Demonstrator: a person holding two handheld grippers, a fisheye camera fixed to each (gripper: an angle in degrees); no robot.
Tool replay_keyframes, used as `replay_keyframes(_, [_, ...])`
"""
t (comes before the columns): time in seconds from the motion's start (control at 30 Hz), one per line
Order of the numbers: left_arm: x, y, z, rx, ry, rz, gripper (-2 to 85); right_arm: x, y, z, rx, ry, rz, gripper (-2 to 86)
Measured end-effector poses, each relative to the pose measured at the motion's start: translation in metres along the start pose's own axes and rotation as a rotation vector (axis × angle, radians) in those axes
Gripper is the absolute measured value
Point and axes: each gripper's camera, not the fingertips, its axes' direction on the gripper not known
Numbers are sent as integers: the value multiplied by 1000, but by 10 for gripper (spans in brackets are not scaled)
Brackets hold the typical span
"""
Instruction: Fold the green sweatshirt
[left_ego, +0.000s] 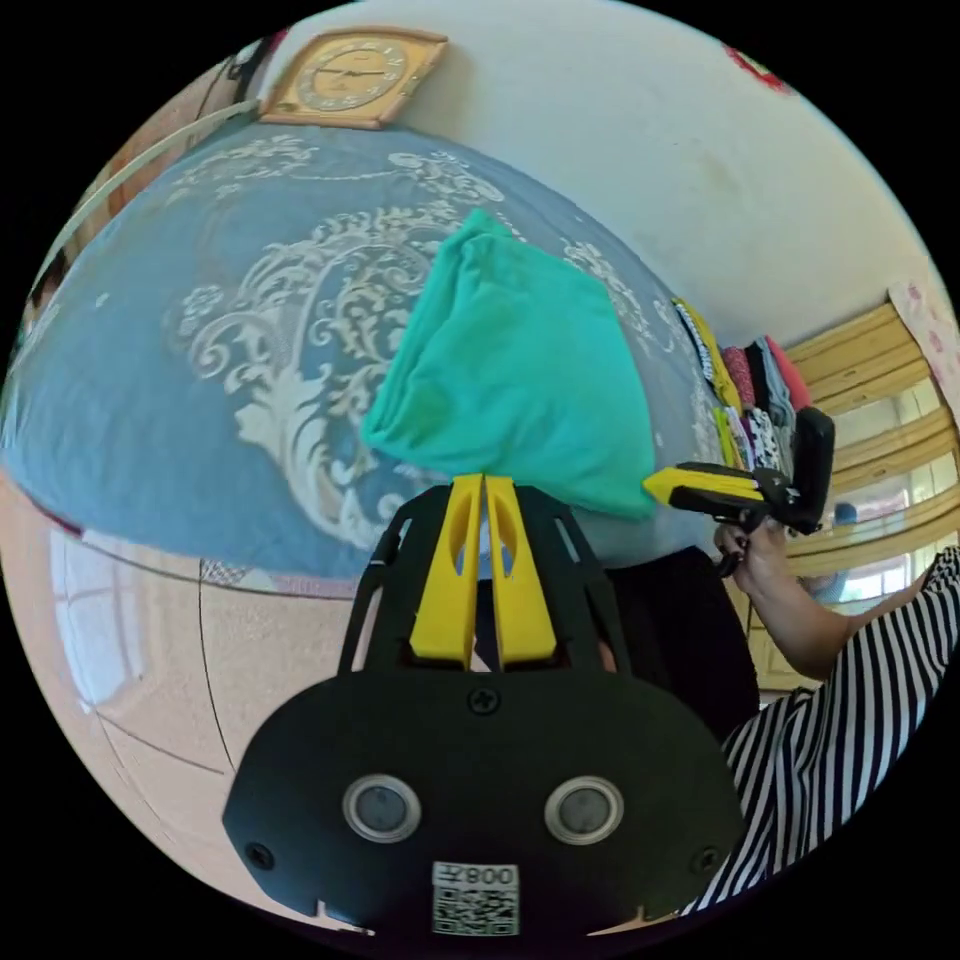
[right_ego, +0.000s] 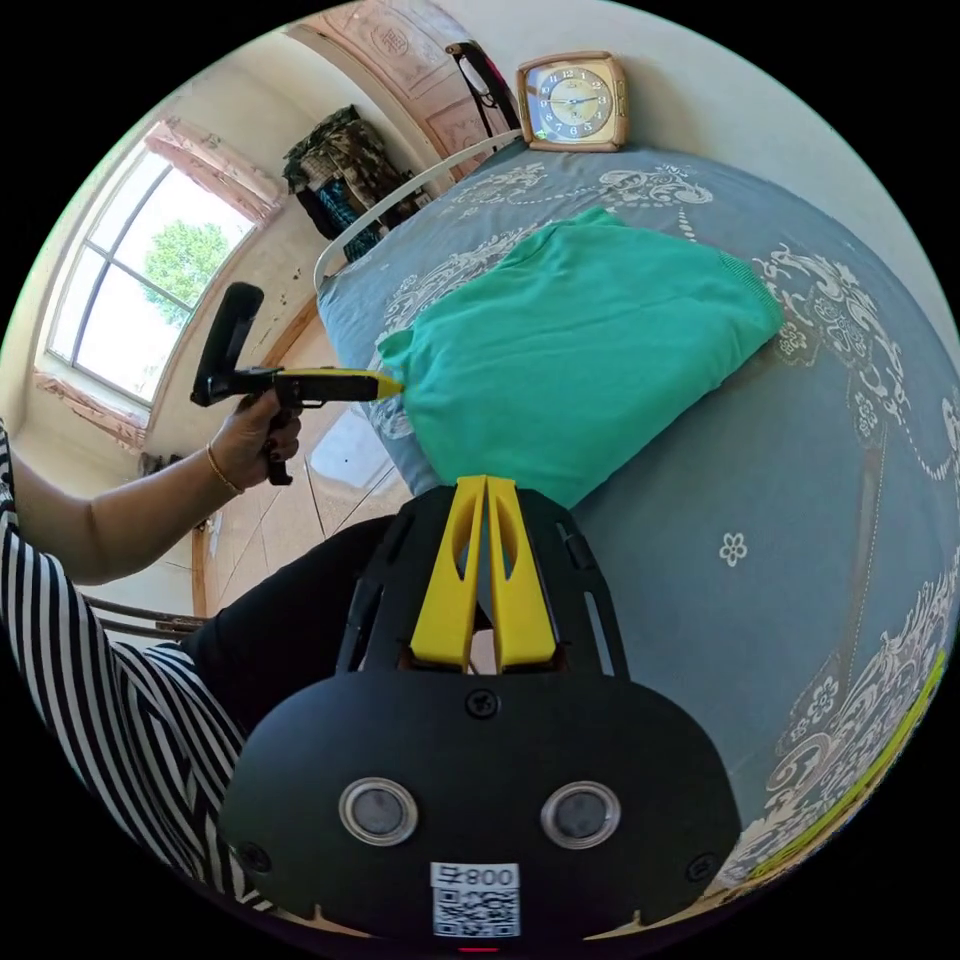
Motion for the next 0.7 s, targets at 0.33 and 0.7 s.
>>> replay_keyframes(0.33, [24, -28, -58, 135, 98, 58, 13, 6, -66, -20, 77, -75, -55, 1])
replay_keyframes(0.7, [49, -57, -78, 114, 23, 69, 2, 31, -106, -30, 62, -92, -34, 1])
